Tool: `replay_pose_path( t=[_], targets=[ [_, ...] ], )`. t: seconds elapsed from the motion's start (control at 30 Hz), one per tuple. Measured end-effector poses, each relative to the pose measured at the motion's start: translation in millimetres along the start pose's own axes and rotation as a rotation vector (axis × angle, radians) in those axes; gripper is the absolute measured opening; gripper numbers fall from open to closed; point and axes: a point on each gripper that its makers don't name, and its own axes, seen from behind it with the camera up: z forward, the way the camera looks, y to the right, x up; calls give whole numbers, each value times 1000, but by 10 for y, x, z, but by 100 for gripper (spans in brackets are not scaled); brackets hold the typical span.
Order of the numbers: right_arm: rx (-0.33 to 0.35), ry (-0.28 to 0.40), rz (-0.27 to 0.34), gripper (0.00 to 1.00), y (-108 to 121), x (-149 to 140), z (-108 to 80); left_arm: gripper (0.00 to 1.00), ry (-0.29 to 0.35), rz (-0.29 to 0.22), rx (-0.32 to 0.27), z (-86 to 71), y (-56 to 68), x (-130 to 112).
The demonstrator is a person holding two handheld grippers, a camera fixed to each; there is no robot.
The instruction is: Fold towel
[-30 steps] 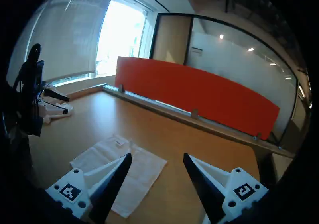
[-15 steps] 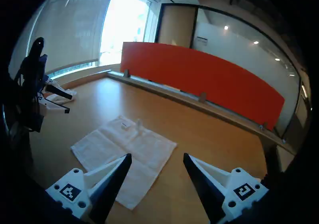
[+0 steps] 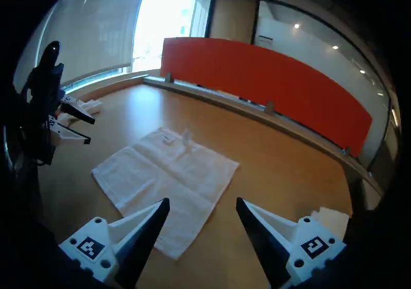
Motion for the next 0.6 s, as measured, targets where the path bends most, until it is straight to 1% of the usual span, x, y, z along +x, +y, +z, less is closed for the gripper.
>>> replay_pose_path(
  t=[0.2, 0.6],
  targets=[
    [4, -28, 4, 100, -33, -176, 49, 95, -34, 3, -17, 88, 56, -166],
    [27, -89, 2, 100, -115, -531, 108, 95, -90, 5, -48, 193, 170, -415]
  ],
)
